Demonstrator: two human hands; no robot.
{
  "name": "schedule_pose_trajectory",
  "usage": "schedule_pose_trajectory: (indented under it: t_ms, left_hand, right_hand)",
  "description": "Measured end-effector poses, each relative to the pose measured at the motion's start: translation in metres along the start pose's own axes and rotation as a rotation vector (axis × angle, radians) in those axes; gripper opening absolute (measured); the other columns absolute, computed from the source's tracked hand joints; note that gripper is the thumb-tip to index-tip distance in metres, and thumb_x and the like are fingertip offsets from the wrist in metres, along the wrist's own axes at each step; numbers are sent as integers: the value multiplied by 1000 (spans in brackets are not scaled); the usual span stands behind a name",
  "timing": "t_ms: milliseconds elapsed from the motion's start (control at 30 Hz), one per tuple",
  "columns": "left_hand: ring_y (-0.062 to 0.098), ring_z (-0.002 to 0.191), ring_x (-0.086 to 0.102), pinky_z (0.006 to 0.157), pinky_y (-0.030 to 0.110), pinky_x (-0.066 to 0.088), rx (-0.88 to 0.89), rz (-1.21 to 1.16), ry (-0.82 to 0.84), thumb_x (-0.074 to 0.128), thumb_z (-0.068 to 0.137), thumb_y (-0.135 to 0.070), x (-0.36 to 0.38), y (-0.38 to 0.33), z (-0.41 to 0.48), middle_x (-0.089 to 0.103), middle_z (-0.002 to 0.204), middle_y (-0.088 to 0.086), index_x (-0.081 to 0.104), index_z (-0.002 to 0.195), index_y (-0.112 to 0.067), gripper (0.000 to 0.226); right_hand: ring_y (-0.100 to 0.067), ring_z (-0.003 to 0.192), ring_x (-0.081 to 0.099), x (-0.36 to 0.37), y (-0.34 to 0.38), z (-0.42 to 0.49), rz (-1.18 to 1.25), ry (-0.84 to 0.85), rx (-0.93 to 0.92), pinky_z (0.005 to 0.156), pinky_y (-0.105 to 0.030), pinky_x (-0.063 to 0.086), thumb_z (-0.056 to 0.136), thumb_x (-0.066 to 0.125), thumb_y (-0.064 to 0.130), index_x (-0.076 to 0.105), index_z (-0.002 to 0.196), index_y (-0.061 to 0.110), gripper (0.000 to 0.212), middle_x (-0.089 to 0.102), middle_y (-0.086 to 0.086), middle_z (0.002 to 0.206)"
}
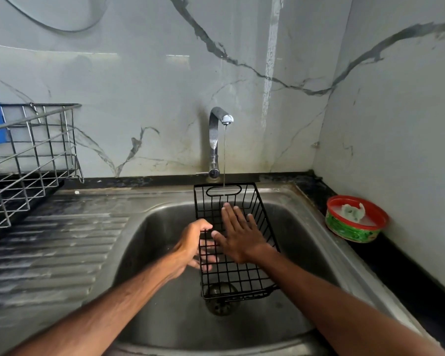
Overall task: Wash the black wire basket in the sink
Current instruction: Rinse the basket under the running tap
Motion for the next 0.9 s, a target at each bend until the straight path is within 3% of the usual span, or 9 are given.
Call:
schedule_pose_trajectory:
  t_ms: [100, 233, 300, 433, 500, 633, 767, 833, 900]
  left_hand:
    - [30, 73, 66, 62, 40, 60, 25, 0, -20, 48, 96, -43, -3, -2, -3, 68, 88, 12, 66, 101, -13, 35]
    - [26, 69, 68, 60, 41, 59, 28, -33, -66, 49, 93, -46, -16, -3, 1, 67, 76, 7, 69, 108, -16, 39]
    - [25, 63, 67, 62, 40, 59, 45, -52, -45, 49, 94, -42, -14, -6, -1, 69, 70, 4, 68, 99, -12, 36]
    - [33, 80, 71, 70, 43, 60, 122, -11, -24, 50, 98, -36, -5, -12, -7, 77, 94, 12, 72, 98, -9, 36]
    - [26, 72, 68, 73, 40, 57, 131, -4, 8, 52, 92, -41, -1, -13, -10, 72, 78, 9, 69, 87, -9, 37]
    - [21, 66, 69, 78, 41, 57, 140, -21, -31, 52, 96, -36, -7, -14, -11, 70, 64, 0, 66, 98, -15, 26]
    - [35, 82, 74, 77, 43, 61, 188, -65, -37, 52, 99, -24, -10, -22, -17, 78, 99, 13, 61, 113, -17, 18]
    - [29, 76, 73, 75, 40, 59, 209, -77, -31, 52, 98, -18, -6, -23, -19, 78, 91, 10, 63, 105, -16, 14]
    - [20, 63, 67, 74, 37, 55, 233, -91, -11, 53, 96, -13, -4, -25, -23, 71, 72, 4, 62, 89, -16, 12]
  right_hand:
    - [-25, 144, -38, 7, 17, -2, 57, 31, 10, 121, -55, -17, 102, 11, 63, -26, 154, 15, 80, -42, -3, 155]
    - [-15, 150, -27, 0, 46, -4, 93, -2, -333, 122, -56, -14, 105, 12, 57, -14, 160, 22, 70, -28, 3, 163]
    - [-16, 149, -28, -4, 32, 1, 100, -97, -252, 124, -53, -11, 104, 10, 59, -18, 159, 19, 73, -29, 1, 163]
    - [-26, 144, -40, -5, 4, 5, 189, -169, 80, 122, -47, -17, 98, 7, 69, -28, 153, 7, 89, -42, -12, 157]
    - [-26, 143, -42, -5, 20, 3, 114, -149, -25, 118, -53, -22, 98, 5, 68, -28, 153, 9, 87, -43, -9, 156]
    - [-14, 149, -32, -8, 40, -2, 32, -150, -313, 121, -57, -16, 105, 7, 54, -19, 158, 19, 68, -32, 3, 162]
    - [-21, 148, -33, -19, 10, 4, 98, -289, -82, 124, -49, -12, 106, 10, 53, -23, 156, 14, 72, -35, -5, 161]
    - [-25, 146, -37, -17, 11, 5, 116, -281, -28, 124, -48, -13, 104, 11, 56, -26, 155, 10, 77, -39, -9, 159]
    - [-26, 145, -40, -10, 26, 3, 76, -216, -119, 119, -56, -18, 104, 11, 58, -29, 153, 11, 79, -43, -7, 157]
Point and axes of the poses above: each hand's wrist, its own z-axis towards the middle knuckle, its own x-axis out of the palm, y = z × x, the point moved 7 cm from there along z, towards the middle knuckle
